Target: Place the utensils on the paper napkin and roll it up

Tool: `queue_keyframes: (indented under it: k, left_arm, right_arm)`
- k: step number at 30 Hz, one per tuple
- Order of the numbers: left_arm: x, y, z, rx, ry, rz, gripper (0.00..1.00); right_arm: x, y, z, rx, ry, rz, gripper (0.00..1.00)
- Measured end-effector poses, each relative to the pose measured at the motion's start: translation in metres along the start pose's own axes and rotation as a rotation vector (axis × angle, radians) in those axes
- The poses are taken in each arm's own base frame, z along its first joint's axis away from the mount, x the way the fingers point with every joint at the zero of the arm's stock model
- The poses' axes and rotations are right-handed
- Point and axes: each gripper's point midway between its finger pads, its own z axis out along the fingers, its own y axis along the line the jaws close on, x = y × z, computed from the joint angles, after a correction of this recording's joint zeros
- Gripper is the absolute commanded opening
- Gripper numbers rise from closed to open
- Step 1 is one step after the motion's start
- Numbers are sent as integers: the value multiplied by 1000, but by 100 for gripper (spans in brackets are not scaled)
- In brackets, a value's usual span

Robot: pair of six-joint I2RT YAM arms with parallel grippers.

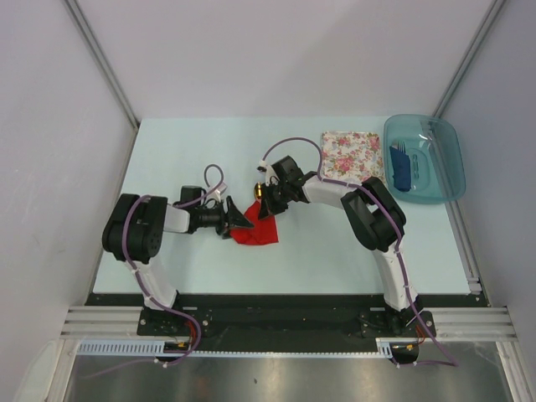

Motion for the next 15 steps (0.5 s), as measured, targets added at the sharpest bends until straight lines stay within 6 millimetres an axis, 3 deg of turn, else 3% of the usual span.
queue_keyframes:
  k: [7,15]
  left_arm:
    - [-6,-2,9,27,19,-4,64]
    - [-5,8,0,-18,10,-32,45]
  right_arm:
    - [0,0,0,0,0,9,0]
    - [0,0,1,0,0,17,0]
